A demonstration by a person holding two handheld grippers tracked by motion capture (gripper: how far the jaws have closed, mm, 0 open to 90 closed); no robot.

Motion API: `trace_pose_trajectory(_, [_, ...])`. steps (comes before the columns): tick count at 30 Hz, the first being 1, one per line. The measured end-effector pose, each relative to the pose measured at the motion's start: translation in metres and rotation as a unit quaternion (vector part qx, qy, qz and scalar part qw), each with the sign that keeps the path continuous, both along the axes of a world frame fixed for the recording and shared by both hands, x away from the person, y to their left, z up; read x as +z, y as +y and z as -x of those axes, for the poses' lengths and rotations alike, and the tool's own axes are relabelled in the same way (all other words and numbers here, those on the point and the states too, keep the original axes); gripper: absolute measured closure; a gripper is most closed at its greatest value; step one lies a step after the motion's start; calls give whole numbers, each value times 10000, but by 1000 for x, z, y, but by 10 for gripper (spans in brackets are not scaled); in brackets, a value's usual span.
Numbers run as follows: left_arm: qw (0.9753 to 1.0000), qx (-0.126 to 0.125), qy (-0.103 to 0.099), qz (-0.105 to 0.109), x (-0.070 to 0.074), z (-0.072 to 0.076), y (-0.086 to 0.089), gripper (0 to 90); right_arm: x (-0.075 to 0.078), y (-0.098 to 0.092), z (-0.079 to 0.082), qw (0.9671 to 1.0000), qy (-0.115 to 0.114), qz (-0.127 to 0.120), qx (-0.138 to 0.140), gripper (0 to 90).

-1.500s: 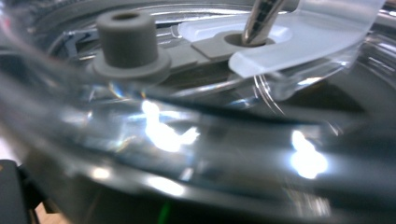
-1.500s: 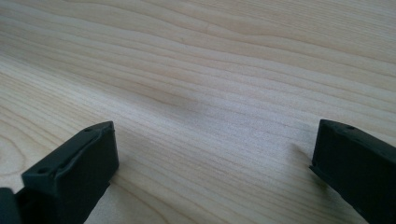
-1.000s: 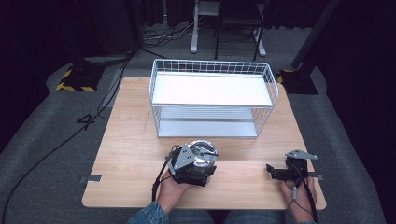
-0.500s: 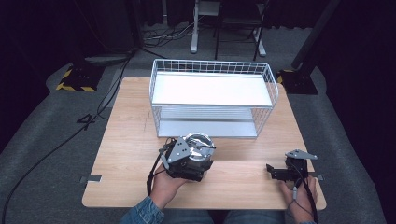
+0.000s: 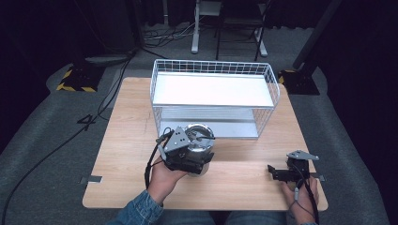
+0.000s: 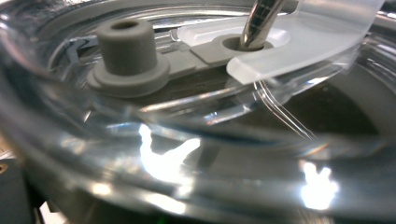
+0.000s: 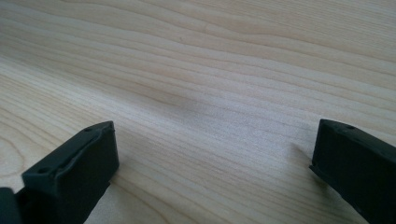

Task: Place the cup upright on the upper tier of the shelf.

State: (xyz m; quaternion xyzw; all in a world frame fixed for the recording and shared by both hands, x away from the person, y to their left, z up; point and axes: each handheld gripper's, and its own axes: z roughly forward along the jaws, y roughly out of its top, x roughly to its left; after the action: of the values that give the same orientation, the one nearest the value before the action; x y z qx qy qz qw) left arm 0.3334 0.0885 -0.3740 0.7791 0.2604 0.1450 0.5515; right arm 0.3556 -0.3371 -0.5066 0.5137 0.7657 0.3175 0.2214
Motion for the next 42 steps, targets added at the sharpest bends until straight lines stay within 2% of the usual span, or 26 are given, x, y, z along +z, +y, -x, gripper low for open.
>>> trace_pose_trajectory(3, [10000, -38, 0, 37, 5, -1, 1, 36, 0, 0, 0, 10000, -4, -1, -3, 5])
trace_pose_trajectory(10, [9992, -352, 65, 198, 19, -9, 4, 36, 0, 0, 0, 10000, -4, -2, 0, 6])
trace_pose_trajectory(15, [9992, -344, 6, 186, 28, -13, 5, 36, 0, 0, 0, 10000, -4, -3, 0, 6])
trace_pose_trajectory(23, [9992, -351, -154, 138, 55, -22, 5, 36, 0, 0, 1, 10000, -40, -11, 46, 26])
trace_pose_trajectory(25, [9991, -360, -158, 154, 58, -23, 5, 36, 0, 0, 1, 10000, -40, -5, 49, 28])
trace_pose_trajectory(37, [9992, -303, -210, 174, 93, -49, 4, 36, 0, 0, 1, 10000, -46, -9, 57, 30])
trace_pose_trajectory(42, [9993, -220, -273, 111, 106, -61, 1, 36, 0, 0, 1, 10000, -48, -9, 57, 30])
